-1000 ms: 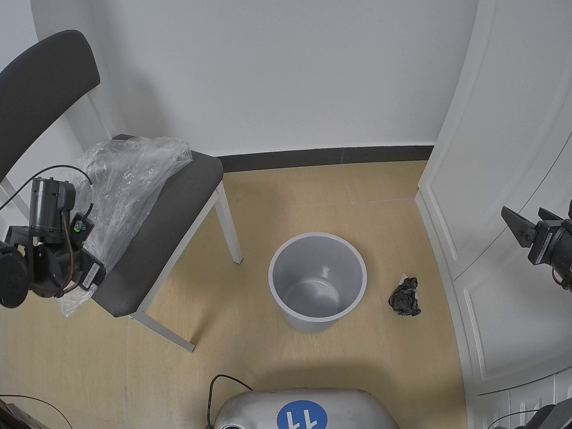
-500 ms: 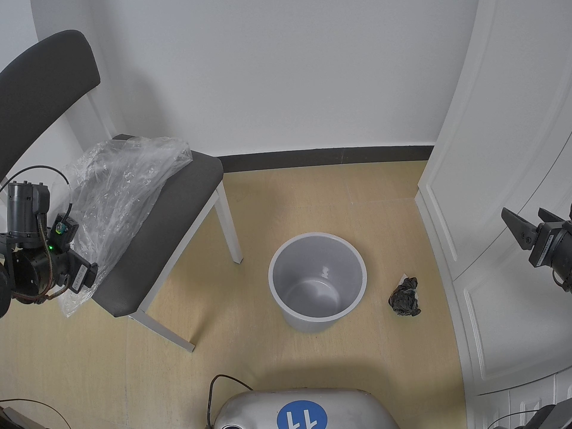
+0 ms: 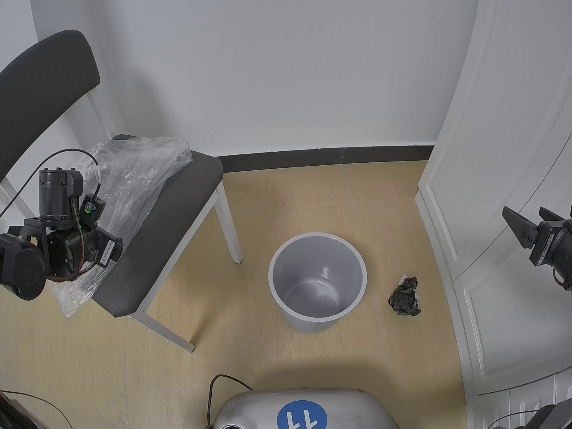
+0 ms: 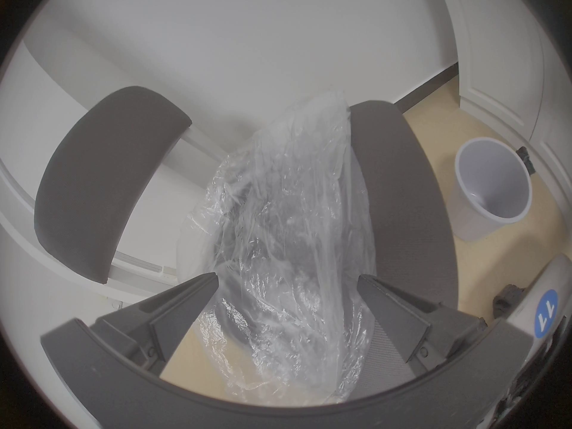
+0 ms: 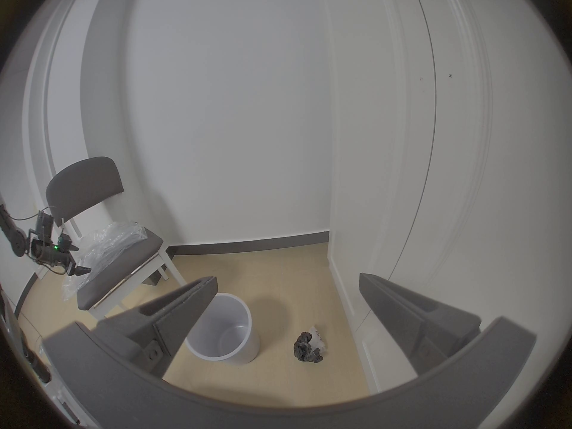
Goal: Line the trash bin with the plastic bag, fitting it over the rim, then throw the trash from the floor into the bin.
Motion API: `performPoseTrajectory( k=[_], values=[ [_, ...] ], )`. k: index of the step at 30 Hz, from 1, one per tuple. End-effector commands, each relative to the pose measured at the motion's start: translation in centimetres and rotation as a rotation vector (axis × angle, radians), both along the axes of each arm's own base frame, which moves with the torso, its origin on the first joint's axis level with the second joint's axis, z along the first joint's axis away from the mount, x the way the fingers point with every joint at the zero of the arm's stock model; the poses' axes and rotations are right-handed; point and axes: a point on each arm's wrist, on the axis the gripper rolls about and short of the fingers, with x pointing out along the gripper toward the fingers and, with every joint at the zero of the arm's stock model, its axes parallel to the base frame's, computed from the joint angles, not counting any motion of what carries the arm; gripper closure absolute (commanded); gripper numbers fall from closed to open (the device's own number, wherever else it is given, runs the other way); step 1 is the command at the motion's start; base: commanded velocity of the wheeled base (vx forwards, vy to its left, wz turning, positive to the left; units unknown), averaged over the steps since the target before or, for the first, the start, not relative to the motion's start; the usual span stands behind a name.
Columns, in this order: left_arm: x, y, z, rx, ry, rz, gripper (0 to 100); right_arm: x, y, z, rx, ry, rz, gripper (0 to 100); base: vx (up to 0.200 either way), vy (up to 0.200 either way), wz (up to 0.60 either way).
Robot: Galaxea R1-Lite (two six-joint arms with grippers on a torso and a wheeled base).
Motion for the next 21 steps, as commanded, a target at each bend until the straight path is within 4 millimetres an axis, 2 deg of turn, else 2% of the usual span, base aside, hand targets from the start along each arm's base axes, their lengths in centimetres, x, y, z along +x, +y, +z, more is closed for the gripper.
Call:
performPoseTrajectory(
  k=[1,9,21],
  values=[
    [1.2,0.4,-0.9,0.005,0.03,0.02,0,0.1,0.0,-0.1,-0.002,0.005,0.002,0,0.0,0.0,0.0],
    [1.6,0.9,0.5,-0.003,-0.017,0.036,0,0.1,0.0,-0.1,-0.002,0.007,0.0,0,0.0,0.0,0.0],
    [0.9,1.3,1.6,-0.005,-0.038,0.047,0,0.2,0.1,-0.3,-0.005,0.015,0.002,0,0.0,0.0,0.0]
  ],
)
